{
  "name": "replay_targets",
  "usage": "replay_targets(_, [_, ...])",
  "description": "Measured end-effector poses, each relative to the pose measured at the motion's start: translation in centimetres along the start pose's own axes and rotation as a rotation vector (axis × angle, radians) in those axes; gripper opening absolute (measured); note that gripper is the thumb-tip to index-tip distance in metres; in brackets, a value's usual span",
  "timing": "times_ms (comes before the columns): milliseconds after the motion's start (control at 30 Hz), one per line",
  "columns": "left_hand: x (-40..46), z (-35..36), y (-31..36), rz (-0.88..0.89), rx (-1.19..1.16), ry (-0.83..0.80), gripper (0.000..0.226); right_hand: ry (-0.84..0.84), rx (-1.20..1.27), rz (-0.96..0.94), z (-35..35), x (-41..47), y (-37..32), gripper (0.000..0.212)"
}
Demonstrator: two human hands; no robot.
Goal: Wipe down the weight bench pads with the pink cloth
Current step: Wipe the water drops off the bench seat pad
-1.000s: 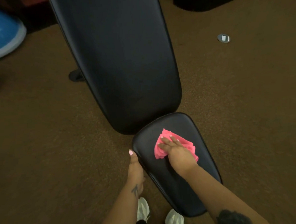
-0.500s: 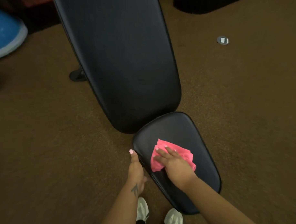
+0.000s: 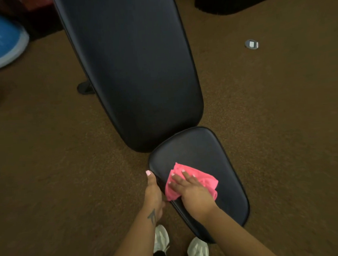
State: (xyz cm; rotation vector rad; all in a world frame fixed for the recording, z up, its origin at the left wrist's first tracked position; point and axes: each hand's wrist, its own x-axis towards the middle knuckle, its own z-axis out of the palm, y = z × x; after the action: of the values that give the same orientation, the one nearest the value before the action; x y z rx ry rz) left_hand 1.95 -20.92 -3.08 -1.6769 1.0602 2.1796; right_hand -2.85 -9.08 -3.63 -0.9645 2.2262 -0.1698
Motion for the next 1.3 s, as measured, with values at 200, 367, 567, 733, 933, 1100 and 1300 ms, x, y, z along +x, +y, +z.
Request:
replay_targets(200, [-0.2,0.1,-0.5,0.010,0.036,0.004,0.071,0.028,0.030,0.072,-0.7,-0.5,2.2,0.067])
replay_targets(367, [-0.8,0.4,-1.2,0.008,0.030,0.021,0.075,0.033,0.076,0.093,-0.7,0.7,0.2,0.062])
replay_targets(567, [-2.0,0.9,-1.7,-0.019,-0.029,-0.021,0.071,0.009,0.021,-0.049,1.2,-2.6,1.1,0.060])
replay_targets(733, [-2.6,1.1,-1.9,0.014,0.030,0.008,0.064,0.029,0.036,0.061,0.9,-2.7,4.3,0.068])
replay_targets(933, [-2.8,1.5,-2.2,0.044,0.022,0.008,0.063,0.058,0.044,0.096,0.0,-0.7,1.9,0.069])
replay_targets(1100, [-1.8,1.2,-3.3,0.011,-0.030,0.028,0.076,-0.044,-0.040,-0.054,1.6,-3.5,0.6,0.073])
replay_targets(1300, [-2.0,1.4,-4.1,0.063,0.022,0.027,0.069,0.044,0.026,0.035,2.9,-5.3,4.9,0.064])
